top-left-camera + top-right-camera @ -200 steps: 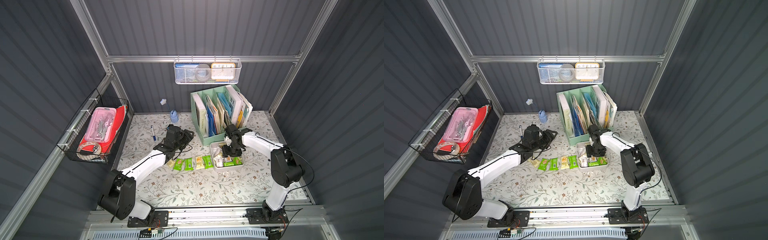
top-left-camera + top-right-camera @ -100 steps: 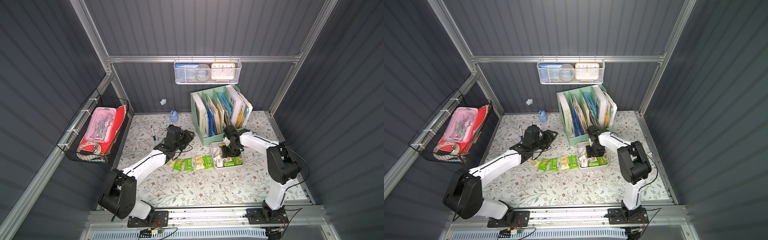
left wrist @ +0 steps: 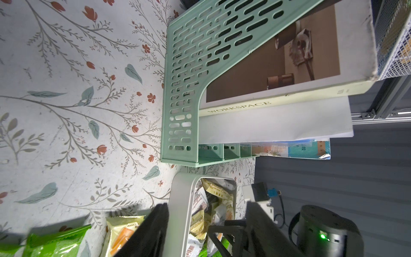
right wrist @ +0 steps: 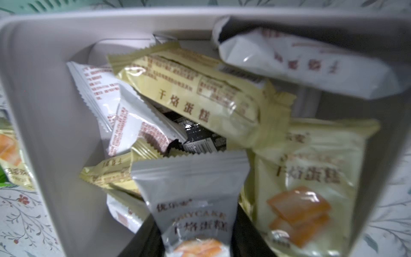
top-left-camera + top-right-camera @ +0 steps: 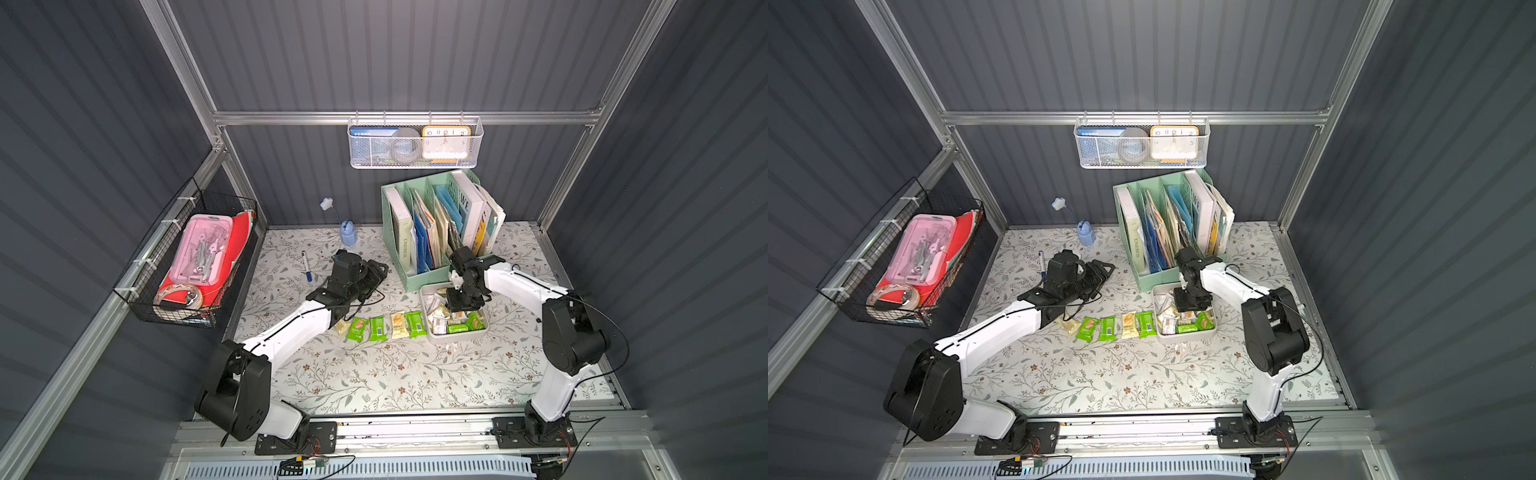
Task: Take the cookies out of the storage box
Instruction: Pick up the cookie from the storage box, then place the cookie at the center of the board.
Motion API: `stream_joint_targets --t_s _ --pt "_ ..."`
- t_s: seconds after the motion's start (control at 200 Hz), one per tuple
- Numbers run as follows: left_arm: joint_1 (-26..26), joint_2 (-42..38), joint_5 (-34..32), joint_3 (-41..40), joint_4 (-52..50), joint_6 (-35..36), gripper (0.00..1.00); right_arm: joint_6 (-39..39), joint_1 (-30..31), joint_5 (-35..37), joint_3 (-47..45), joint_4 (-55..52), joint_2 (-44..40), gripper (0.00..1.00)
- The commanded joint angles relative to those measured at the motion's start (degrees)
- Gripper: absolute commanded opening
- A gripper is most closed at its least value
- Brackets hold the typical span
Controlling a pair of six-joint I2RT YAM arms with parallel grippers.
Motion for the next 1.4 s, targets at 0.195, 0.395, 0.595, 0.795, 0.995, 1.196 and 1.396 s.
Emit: stream_joint_targets --t_s 0.195,0.395,0.595,0.795,0.995,1.196,1.396 --pt "-0.05 -1.22 -1.87 -0.60 -2.65 -1.32 0.61 2.53 -0.11 -0.24 1.57 -2.83 -6.19 0.42" --pt "-0.05 -1.88 -4.01 -1.60 -4.26 -3.88 0.61 5.39 2.36 -2.82 1.14 -4.38 -11.89 0.41" --pt "0.04 -3.39 -6.89 -3.81 -5.84 -8.47 0.61 11.68 12.67 -2.14 -2.21 -4.72 -16.59 0.40" --pt "0.03 -5.43 -9.67 -6.95 -6.58 -12.87 0.60 20.07 24.34 -1.46 -7.19 0.71 -15.74 0.40" --pt "0.08 -6.75 -10.36 -8.73 -6.99 -15.27 0.60 25.70 30.96 0.97 -10.88 8.45 -9.82 0.38" --pt "0.03 -9.25 -11.44 -10.18 -8.83 -16.54 0.60 30.82 31.31 4.41 -15.08 13.26 -7.36 0.37" --pt "0.03 -10.51 -11.55 -11.93 -8.75 -17.73 0.60 31.60 31.09 7.09 -14.23 13.83 -4.11 0.40"
